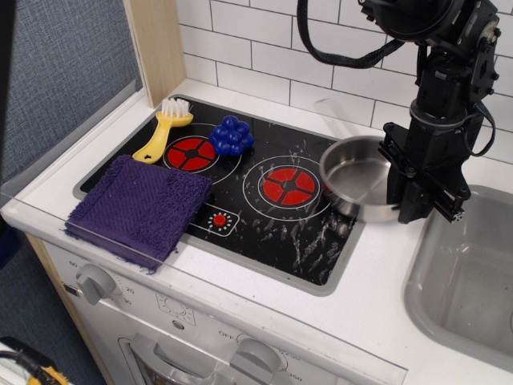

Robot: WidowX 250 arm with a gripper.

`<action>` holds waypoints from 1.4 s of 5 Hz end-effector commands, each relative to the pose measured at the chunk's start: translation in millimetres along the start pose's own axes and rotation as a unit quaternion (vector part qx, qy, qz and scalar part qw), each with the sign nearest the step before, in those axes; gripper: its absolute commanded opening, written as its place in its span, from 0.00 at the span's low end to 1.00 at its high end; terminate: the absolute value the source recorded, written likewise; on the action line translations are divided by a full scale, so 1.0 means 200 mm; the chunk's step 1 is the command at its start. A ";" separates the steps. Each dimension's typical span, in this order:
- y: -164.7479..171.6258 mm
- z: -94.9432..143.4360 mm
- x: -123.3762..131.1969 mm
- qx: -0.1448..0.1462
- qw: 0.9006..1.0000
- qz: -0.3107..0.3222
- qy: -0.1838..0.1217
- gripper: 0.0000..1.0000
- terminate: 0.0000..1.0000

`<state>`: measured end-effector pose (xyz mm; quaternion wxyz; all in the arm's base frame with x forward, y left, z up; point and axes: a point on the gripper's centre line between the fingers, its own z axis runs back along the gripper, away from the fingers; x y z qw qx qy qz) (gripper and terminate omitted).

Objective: Place the pan on the blue cloth

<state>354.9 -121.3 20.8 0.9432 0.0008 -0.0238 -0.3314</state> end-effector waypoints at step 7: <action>0.00 0.44 -0.81 0.101 0.916 0.389 0.020 0.00 0.00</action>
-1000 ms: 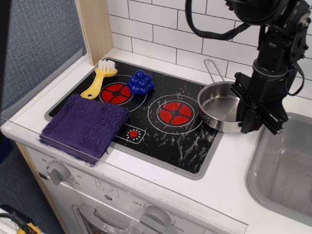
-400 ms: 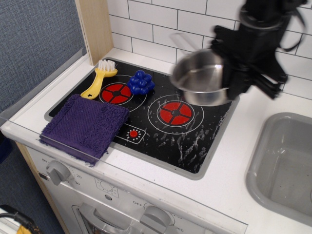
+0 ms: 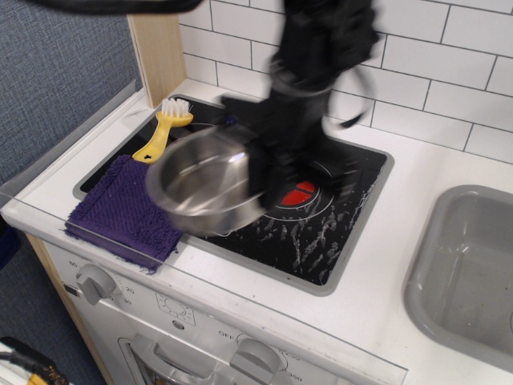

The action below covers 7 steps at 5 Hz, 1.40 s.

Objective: Place the pan on the blue cloth

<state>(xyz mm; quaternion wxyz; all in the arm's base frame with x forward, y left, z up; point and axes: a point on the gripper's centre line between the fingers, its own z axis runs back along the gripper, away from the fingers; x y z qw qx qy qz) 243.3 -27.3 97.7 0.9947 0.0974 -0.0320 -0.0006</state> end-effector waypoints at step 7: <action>0.35 -0.22 0.07 0.022 0.996 0.080 -0.011 1.00 0.00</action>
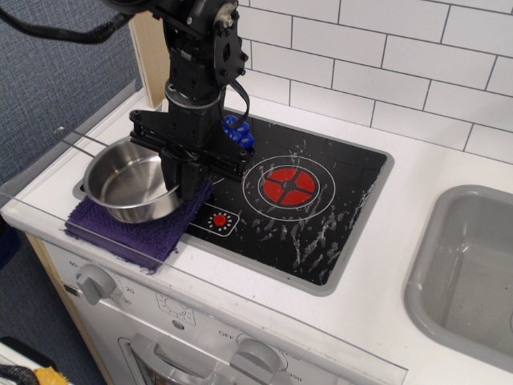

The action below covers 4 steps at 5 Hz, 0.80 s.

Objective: Place the pan on the blue cloth

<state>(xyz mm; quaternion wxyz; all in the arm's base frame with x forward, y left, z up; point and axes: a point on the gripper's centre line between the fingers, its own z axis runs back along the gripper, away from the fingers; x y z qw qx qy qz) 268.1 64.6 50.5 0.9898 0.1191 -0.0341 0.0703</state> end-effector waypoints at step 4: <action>-0.12 0.36 -0.01 -0.091 0.979 -0.114 -0.146 1.00 0.00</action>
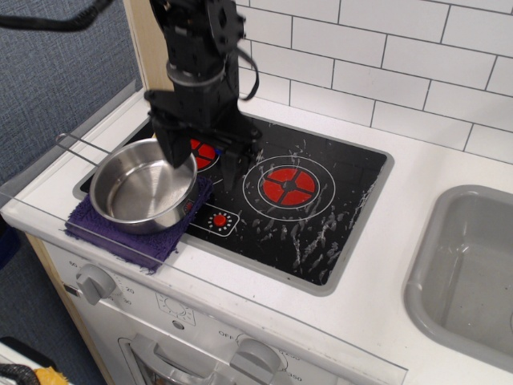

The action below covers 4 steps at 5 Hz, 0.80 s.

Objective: Place the pan on the blue cloth

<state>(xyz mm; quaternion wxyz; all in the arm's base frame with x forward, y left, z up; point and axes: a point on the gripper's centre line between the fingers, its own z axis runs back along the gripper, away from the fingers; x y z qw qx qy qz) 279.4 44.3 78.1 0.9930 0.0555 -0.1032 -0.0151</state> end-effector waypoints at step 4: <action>-0.10 0.20 -0.01 -0.038 0.994 -0.068 -0.072 1.00 1.00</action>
